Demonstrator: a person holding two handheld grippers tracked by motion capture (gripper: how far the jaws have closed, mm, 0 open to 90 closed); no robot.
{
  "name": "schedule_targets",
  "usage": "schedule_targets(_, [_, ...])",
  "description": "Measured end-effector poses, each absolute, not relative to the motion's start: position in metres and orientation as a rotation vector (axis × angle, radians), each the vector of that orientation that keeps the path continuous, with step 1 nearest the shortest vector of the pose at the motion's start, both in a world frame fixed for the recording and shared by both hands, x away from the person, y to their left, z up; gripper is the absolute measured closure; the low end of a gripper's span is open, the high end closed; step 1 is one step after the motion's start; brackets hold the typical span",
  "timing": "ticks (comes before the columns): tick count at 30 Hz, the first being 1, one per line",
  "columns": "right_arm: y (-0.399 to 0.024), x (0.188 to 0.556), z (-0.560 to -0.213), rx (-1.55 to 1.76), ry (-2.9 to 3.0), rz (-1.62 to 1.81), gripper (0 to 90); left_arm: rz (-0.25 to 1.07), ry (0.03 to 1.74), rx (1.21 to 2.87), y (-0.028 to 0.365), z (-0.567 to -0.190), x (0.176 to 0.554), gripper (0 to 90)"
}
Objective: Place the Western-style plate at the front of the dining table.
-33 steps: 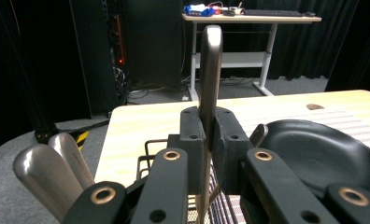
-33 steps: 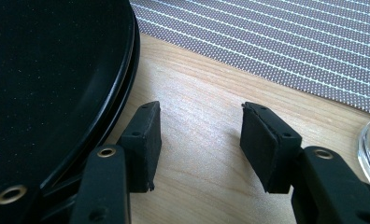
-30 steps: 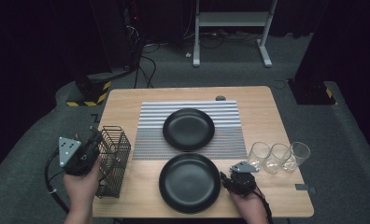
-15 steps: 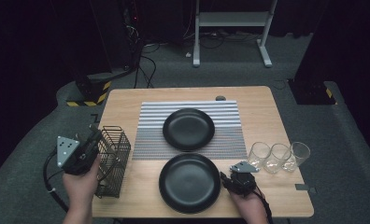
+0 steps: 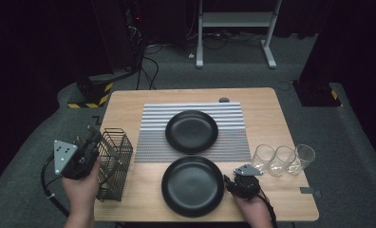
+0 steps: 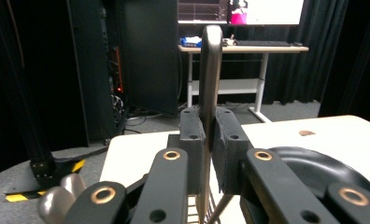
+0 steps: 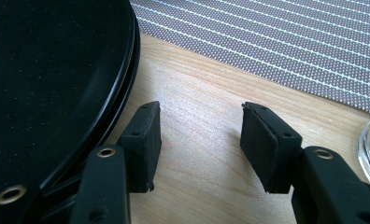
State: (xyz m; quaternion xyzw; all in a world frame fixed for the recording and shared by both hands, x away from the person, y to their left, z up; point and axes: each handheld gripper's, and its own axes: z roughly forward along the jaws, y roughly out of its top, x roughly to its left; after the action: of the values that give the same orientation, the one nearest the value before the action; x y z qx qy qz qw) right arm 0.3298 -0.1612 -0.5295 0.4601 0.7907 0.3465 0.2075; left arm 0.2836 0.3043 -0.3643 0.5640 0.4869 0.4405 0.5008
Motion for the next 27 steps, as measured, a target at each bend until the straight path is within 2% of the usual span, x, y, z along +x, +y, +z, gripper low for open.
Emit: schedule_targets(27, [-0.161, 0.330, -0.530, 1.281, 2.201, 0.964, 47.8, 1.117, 1.073, 1.297, 0.295, -0.334, 0.268, 83.1])
